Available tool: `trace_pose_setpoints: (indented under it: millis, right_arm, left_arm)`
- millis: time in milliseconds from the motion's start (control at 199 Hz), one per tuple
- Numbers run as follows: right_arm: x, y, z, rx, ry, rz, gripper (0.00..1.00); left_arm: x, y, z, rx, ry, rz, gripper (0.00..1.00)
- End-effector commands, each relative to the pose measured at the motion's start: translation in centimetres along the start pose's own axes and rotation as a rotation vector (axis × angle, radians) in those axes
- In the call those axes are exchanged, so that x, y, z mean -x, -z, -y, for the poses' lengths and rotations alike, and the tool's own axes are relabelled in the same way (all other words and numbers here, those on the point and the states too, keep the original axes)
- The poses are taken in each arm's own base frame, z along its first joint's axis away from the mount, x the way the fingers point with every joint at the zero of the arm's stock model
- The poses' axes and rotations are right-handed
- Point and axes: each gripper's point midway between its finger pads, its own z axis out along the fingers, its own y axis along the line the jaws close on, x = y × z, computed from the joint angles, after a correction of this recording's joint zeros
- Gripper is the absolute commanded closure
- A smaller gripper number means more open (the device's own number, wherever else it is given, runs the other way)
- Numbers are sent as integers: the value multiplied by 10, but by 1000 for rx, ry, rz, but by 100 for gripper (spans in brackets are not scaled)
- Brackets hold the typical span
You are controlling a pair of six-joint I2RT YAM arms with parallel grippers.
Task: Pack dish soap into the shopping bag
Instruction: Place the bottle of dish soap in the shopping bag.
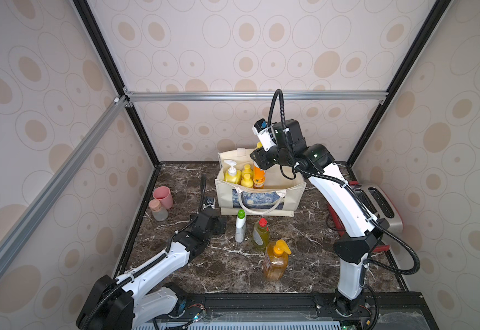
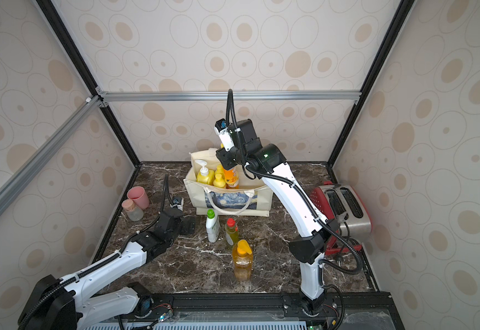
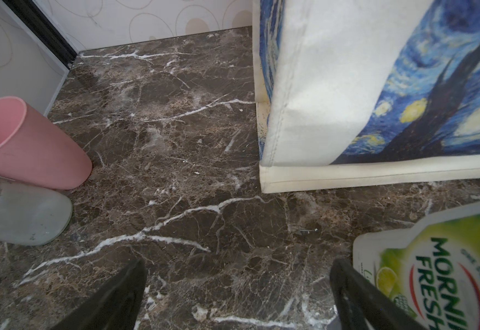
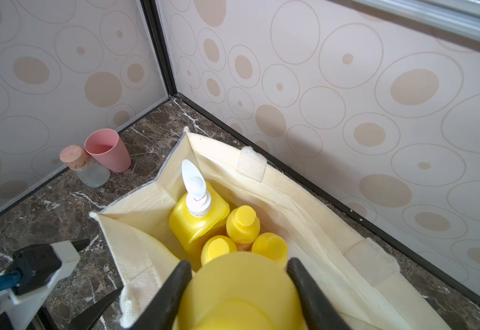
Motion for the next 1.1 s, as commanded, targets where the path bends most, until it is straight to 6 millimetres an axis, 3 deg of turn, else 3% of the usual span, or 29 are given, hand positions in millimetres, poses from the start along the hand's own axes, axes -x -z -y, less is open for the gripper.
trace_pose_setpoints:
  millis: [0,115,150,632,1098]
  right_arm:
    - [42,32,8,-16,-1,171,66]
    - [41,35,9,-17,-11,179,67]
    - [31,27,8,-11,-15,151,67]
    - [5,28,9,-9,-116,210,67]
    - [-28,-11,7,-5,-139,149,68]
  left_arm:
    - [16,2,2,-4,3,19,1]
    - [16,0,4,-8,-3,10,1]
    - [16,0,4,-8,-3,10,1]
    - [16,0,4,-9,-4,8,1]
    - [16,0,4,-10,-4,9,1]
